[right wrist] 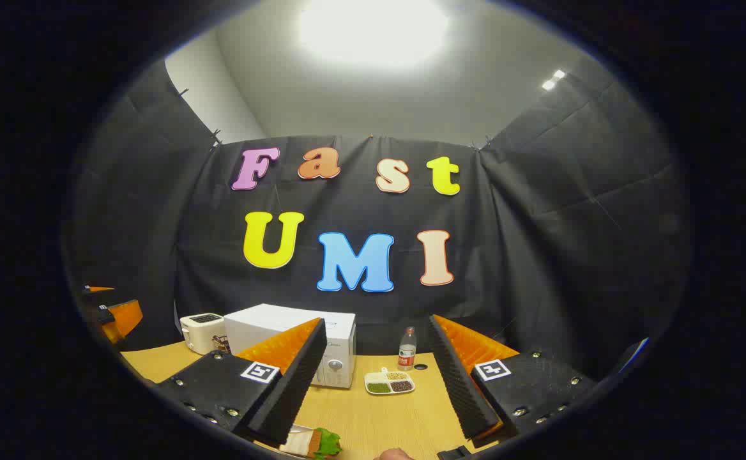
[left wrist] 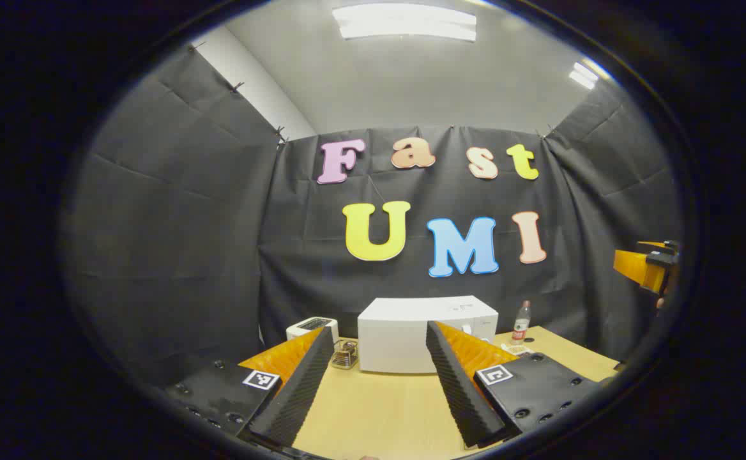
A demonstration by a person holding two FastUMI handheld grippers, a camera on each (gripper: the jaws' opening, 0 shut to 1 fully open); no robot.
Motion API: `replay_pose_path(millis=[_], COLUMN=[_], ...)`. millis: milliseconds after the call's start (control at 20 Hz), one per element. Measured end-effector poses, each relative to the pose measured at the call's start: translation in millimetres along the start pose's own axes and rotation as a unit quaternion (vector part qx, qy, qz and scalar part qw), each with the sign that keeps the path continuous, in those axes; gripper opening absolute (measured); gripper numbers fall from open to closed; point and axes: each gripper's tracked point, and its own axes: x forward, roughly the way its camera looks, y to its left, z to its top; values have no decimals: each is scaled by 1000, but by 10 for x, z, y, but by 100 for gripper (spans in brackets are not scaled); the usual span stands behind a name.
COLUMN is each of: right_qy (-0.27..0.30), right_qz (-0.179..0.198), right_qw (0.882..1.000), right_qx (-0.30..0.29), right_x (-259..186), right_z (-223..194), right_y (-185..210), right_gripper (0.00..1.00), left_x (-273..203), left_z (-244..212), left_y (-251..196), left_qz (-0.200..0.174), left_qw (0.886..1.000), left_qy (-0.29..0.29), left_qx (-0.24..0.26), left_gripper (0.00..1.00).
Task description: Open the microwave oven with the left hand, put the food in, and close the microwave oven.
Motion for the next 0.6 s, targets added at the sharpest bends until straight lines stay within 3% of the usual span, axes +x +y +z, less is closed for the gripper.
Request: replay_pose_path(millis=[150, 250, 450, 600], right_qy=[0, 1, -4, -10], right_qz=[1, 2, -6, -7], right_qw=[1000, 1000, 1000, 1000], right_qx=[-1, -1, 2, 3], right_x=[-37, -56, -53, -61], right_z=[-24, -37, -19, 0], right_y=[-4, -20, -101, -142], right_gripper=[95, 95, 95, 95], left_x=[-3, -21, -88, -126], left_z=[11, 44, 115, 162], left_y=[-29, -57, -108, -191], left_qz=[-1, -3, -7, -10], left_qw=[1000, 1000, 1000, 1000], left_qy=[-3, -6, -17, -23], left_qx=[4, 3, 5, 10], left_gripper=[96, 91, 100, 96])
